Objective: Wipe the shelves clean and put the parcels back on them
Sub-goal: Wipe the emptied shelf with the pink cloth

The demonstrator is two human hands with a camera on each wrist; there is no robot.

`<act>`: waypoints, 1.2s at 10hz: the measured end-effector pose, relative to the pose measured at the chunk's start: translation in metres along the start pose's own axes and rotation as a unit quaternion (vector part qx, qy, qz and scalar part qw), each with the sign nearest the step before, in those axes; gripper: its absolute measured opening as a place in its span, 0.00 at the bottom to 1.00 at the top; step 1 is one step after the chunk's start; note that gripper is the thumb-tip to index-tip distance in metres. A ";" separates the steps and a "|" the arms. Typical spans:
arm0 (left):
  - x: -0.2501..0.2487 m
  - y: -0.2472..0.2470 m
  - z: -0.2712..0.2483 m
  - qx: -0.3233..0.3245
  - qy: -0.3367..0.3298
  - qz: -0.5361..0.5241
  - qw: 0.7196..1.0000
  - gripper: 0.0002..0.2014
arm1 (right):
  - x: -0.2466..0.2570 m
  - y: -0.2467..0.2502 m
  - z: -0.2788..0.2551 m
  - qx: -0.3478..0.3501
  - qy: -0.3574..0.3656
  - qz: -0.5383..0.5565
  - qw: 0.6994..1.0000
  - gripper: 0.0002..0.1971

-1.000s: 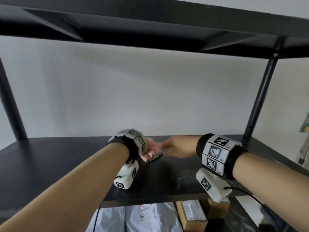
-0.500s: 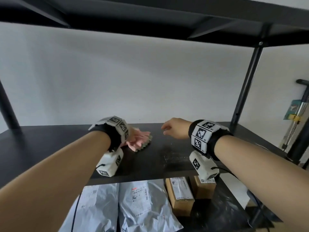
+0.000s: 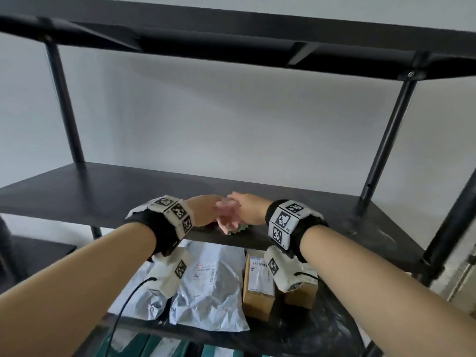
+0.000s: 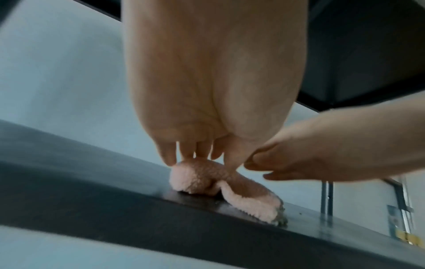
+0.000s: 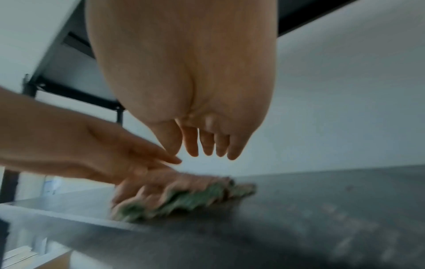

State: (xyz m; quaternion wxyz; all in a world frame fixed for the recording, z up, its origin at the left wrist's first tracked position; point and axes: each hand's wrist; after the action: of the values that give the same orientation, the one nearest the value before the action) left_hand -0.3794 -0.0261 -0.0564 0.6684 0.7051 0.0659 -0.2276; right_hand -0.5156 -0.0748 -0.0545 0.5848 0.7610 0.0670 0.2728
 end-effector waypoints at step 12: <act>0.079 0.017 -0.029 -0.068 0.057 0.132 0.987 0.18 | 0.034 -0.032 0.049 0.009 0.014 0.023 1.000 0.10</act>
State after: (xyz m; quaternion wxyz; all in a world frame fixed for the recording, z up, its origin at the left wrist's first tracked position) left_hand -0.2959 -0.0163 -0.0732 0.7340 0.6724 0.0259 -0.0917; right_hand -0.4557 -0.0929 -0.0805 0.5706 0.7635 0.0600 0.2965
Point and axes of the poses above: each hand's wrist, its own z-axis towards the middle knuckle, its own y-axis out of the back of the hand, x = y × z, and after that the axes turned 8 degrees about -y, right-handed
